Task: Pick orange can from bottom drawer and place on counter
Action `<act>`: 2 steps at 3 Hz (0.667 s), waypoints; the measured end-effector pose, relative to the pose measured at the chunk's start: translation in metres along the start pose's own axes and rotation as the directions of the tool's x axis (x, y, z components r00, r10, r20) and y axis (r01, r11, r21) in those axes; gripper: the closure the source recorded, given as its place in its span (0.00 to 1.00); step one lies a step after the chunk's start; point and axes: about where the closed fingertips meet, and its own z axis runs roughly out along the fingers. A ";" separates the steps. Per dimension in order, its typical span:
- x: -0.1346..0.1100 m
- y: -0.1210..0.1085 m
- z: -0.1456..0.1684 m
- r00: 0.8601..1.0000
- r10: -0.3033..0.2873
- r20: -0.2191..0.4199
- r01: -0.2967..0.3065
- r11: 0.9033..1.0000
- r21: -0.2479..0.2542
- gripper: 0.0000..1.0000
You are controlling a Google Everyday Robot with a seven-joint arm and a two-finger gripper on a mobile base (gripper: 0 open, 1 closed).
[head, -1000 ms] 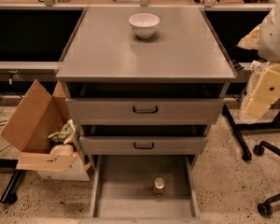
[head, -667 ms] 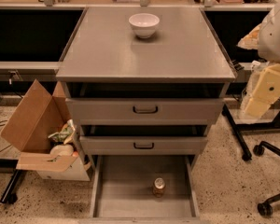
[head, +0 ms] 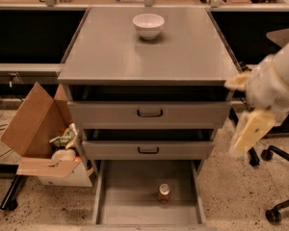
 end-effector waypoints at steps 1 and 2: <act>0.015 0.011 0.067 0.995 0.019 0.094 -0.013 0.998 -0.066 0.00; 0.015 0.025 0.144 0.970 0.063 0.236 -0.024 0.986 -0.164 0.00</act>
Offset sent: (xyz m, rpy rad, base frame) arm 0.0110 0.0634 -0.2109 0.4453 0.1700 0.0856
